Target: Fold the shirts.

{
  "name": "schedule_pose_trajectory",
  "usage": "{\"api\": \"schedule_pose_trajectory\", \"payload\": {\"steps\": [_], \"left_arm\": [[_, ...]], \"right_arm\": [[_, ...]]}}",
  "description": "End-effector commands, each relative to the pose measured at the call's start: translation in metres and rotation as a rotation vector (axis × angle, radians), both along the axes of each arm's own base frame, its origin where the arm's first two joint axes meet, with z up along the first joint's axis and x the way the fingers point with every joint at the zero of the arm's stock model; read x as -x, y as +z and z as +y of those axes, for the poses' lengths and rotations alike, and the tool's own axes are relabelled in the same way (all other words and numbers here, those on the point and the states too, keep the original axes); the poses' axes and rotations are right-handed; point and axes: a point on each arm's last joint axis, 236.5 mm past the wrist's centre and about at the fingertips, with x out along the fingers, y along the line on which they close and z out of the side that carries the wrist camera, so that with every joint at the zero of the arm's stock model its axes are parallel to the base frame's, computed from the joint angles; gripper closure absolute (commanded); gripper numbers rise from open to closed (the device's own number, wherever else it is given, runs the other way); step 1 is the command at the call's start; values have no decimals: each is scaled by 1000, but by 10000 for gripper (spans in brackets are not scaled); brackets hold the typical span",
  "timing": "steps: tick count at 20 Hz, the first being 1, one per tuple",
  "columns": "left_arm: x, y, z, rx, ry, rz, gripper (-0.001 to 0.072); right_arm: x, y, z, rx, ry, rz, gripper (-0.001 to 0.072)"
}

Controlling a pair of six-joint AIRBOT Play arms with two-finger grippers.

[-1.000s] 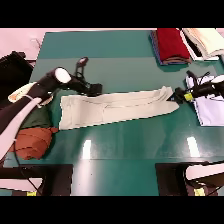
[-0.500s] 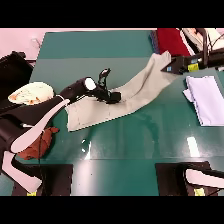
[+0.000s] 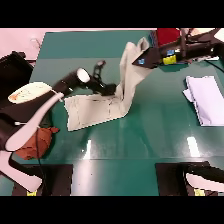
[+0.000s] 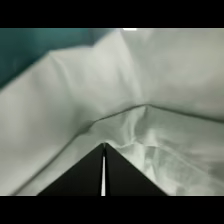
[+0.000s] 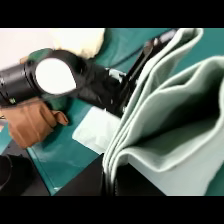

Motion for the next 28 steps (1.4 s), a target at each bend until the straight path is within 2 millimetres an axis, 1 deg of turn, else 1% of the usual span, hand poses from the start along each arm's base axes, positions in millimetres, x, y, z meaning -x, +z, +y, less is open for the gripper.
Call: {"api": "schedule_pose_trajectory", "payload": {"steps": [1, 2, 3, 4, 5, 6, 7, 8, 9, 10, 11, 13, 15, 16, 18, 19, 20, 21, 23, 24, 25, 26, 28], "left_arm": [[-31, 77, 87, -71, 77, -136, 683], [-38, 112, 122, -91, 130, -206, 683], [-42, 145, 154, -110, 183, -276, 683], [-42, 179, 185, -129, 242, -354, 682], [-38, 208, 209, -141, 289, -415, 683], [-31, 232, 228, -145, 328, -464, 683], [-25, 248, 242, -152, 356, -497, 683], [-20, 259, 251, -160, 375, -523, 683], [-16, 266, 256, -163, 385, -537, 683], [-13, 266, 257, -165, 384, -532, 683], [-11, 263, 256, -169, 377, -518, 683], [-6, 258, 253, -172, 360, -492, 683], [-6, 258, 252, -171, 359, -490, 683], [-5, 258, 252, -170, 358, -488, 683], [-5, 257, 251, -168, 355, -483, 683], [-5, 257, 251, -169, 352, -486, 683], [-5, 257, 250, -175, 336, -495, 683], [-5, 256, 248, -170, 332, -492, 683], [-6, 250, 246, -169, 316, -482, 683], [-8, 245, 244, -167, 311, -470, 683], [-10, 242, 244, -166, 309, -462, 683], [-11, 239, 243, -164, 306, -454, 683], [-12, 235, 239, -149, 300, -441, 683]], "right_arm": [[18, -4, 53, -24, 84, -7, 692], [24, -14, 76, -26, 120, 4, 692], [30, -25, 101, -32, 148, 12, 692], [38, -36, 133, -48, 181, 11, 692], [46, -44, 164, -86, 222, -4, 690], [57, -51, 199, -136, 269, -23, 600], [66, -57, 225, -165, 307, -30, 407], [74, -65, 245, -157, 350, -33, 318], [76, -71, 254, -133, 379, -56, 322], [72, -78, 254, -89, 391, -70, 330], [63, -86, 245, -43, 376, -63, 354], [42, -107, 208, 72, 334, -54, 354], [13, -134, 153, 174, 227, -11, 355], [-2, -152, 117, 229, 148, 35, 355], [-20, -188, 46, 306, 12, 133, 348], [-25, -205, 15, 310, -49, 199, 255], [-27, -218, -7, 294, -105, 276, 132], [-29, -230, -25, 259, -154, 350, 117], [-30, -253, -41, 201, -216, 465, 117], [-29, -266, -45, 203, -225, 502, 118], [-27, -278, -41, 205, -218, 533, 118], [-24, -285, -31, 189, -200, 570, 118], [-20, -293, 1, 155, -141, 598, 118]]}}
